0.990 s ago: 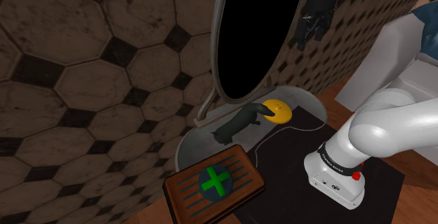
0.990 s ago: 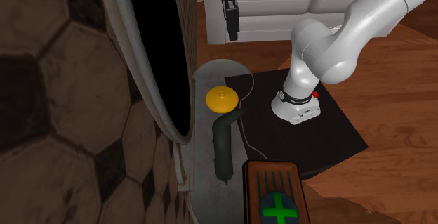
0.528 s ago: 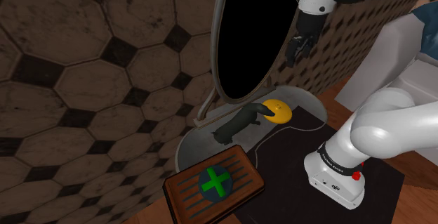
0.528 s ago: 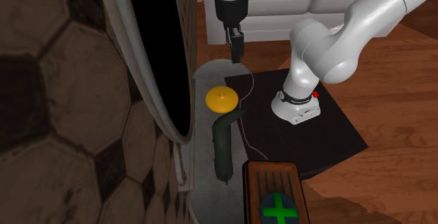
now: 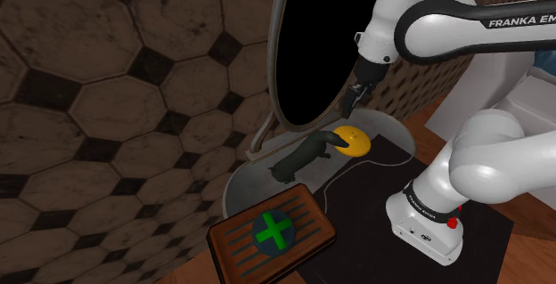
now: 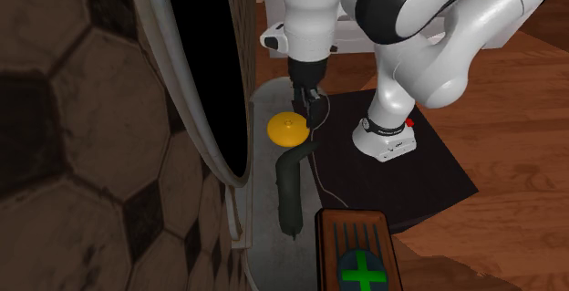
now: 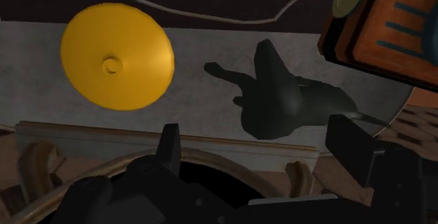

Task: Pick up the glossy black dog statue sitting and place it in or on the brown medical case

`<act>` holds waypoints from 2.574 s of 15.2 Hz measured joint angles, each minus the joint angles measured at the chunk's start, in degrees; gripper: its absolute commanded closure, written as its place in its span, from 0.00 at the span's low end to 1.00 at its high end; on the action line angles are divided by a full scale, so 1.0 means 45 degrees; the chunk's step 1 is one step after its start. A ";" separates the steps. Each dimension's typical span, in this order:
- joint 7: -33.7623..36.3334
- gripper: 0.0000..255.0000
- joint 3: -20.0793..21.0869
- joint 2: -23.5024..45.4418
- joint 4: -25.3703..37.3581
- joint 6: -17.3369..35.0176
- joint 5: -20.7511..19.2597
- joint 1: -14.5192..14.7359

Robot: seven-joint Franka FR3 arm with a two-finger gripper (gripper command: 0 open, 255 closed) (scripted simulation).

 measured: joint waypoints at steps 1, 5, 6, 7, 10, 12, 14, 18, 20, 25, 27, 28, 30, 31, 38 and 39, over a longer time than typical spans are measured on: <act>-0.0060 0.00 0.0050 0.0137 -0.0364 0.0654 0.0217 0.0216; -0.0261 0.00 0.0269 0.0421 -0.1731 0.2882 0.1068 0.1100; -0.0274 0.00 0.0292 0.0451 -0.1878 0.3112 0.1147 0.1182; -0.0321 0.00 0.0288 0.0666 -0.1953 0.3427 0.1195 0.1223; -0.0347 0.00 0.0337 0.1041 -0.2282 0.4167 0.1332 0.1346; -0.0395 0.00 0.0341 0.1409 -0.2417 0.4672 0.1400 0.1398; -0.0395 0.00 0.0358 0.1509 -0.2505 0.4867 0.1437 0.1432; -0.0389 0.00 0.0367 0.1539 -0.2525 0.4922 0.1451 0.1446; -0.0389 1.00 0.0367 0.1540 -0.2526 0.4924 0.1451 0.1447; -0.0394 1.00 0.0366 0.1539 -0.2498 0.4946 0.1454 0.1449; -0.0386 1.00 0.0372 0.1547 -0.2493 0.4952 0.1459 0.1455; -0.0384 1.00 0.0373 0.1548 -0.2491 0.4951 0.1460 0.1457; -0.0388 1.00 0.0371 0.1534 -0.2497 0.4941 0.1459 0.1454; -0.0367 1.00 0.0377 0.1468 -0.2465 0.4818 0.1444 0.1445; -0.0205 1.00 0.0361 0.0592 -0.1770 0.3224 0.1245 0.1307; -0.0158 1.00 0.0376 0.0495 -0.1646 0.3001 0.1236 0.1310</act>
